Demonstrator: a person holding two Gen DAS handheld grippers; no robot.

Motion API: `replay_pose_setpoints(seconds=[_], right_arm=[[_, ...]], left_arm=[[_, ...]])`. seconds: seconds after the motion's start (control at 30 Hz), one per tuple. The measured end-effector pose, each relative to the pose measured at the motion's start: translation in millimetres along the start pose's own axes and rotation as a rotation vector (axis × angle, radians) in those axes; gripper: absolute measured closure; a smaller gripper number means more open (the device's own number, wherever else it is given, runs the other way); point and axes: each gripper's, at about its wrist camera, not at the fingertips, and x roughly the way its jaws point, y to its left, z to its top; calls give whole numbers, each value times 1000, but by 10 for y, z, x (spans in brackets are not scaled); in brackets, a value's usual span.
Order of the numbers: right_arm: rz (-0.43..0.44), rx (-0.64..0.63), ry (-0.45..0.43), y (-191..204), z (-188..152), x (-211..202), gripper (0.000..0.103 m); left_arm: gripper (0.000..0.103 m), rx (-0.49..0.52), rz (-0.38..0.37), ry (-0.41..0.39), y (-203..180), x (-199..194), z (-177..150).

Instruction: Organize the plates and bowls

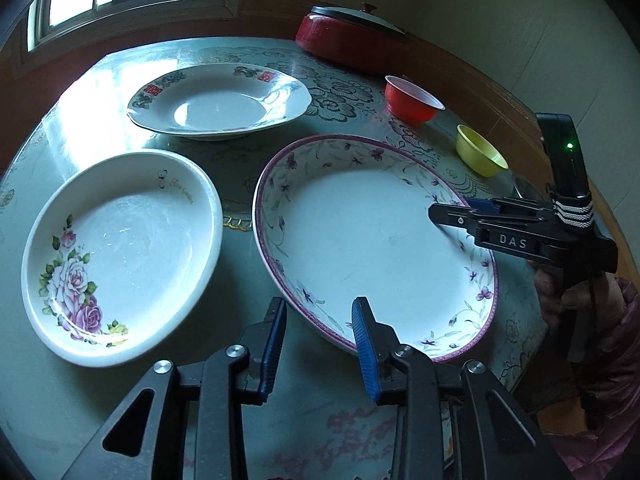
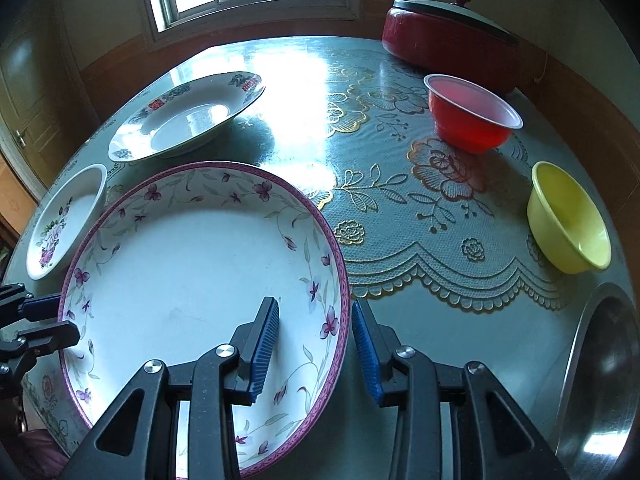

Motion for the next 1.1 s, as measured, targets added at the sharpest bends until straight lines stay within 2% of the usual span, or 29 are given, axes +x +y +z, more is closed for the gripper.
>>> replay_pose_setpoints(seconds=[0.33,0.63,0.87,1.1], right_arm=[[17,51,-1,-48,-107,-73,65],[-31,130,8,-16,-114,-88,65],[-78,201,13,-11,-79,-82,65],[-138,248,-34,-9,49,-170,64]], left_arm=[[71,43,88,20,-87,230,153],[72,63,50,20,-25,154,167],[75,90,0,-54,108,-157,162],[82,-17,12,-111,586,-411,192]])
